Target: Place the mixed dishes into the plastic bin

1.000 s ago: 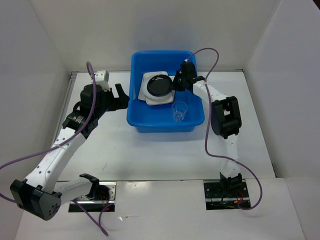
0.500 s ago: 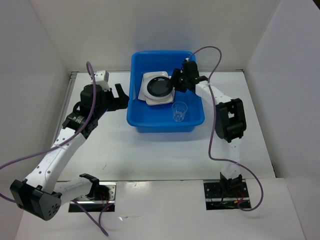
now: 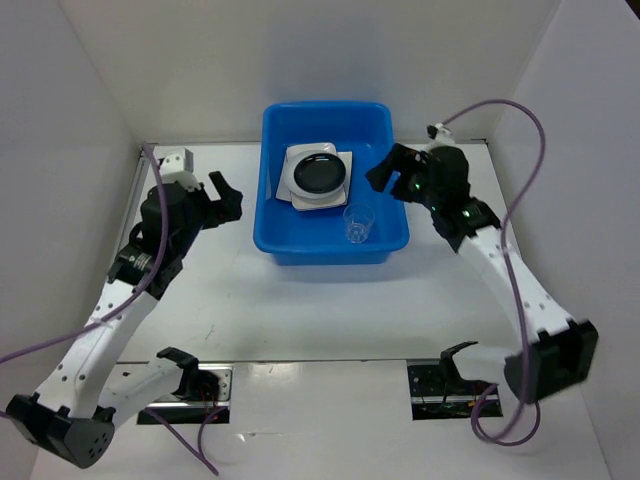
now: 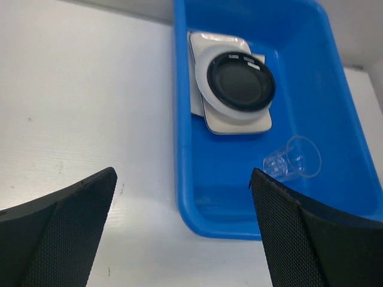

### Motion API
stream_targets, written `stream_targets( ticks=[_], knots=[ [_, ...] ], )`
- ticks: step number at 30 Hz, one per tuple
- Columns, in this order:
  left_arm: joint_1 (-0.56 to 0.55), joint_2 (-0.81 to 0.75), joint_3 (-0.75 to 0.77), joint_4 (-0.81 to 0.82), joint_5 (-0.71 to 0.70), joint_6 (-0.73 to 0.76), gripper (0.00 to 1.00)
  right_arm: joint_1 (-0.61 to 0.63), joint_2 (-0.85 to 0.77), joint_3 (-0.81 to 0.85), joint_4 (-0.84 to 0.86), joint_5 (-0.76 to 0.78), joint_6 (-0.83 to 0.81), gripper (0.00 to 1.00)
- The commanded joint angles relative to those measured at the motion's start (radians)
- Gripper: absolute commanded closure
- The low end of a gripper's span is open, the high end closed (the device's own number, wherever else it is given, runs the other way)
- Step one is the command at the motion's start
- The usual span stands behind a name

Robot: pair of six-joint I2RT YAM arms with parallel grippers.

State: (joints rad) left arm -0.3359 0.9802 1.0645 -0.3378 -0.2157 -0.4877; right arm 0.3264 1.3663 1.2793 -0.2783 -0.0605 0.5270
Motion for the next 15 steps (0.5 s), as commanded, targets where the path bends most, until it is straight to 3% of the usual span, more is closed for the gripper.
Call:
stream_targets(
  ticks=[1, 6, 9, 15],
  knots=[
    [0.006, -0.110, -0.029, 0.060, -0.123, -0.022, 0.00, -0.013, -0.240, -0.179, 0.031, 0.030, 0.019, 0.12],
    [0.006, -0.176, -0.092, 0.060, -0.143, -0.015, 0.00, -0.038, -0.687, -0.399, -0.054, 0.100, 0.077, 0.00],
    [0.006, -0.213, -0.138, 0.051, -0.152, -0.048, 0.00, -0.047, -0.876, -0.455, -0.130, 0.142, 0.108, 0.00],
    [0.006, -0.210, -0.147, 0.025, -0.165, -0.104, 0.00, -0.047, -1.084, -0.528, -0.212, 0.233, 0.168, 0.00]
  ],
)
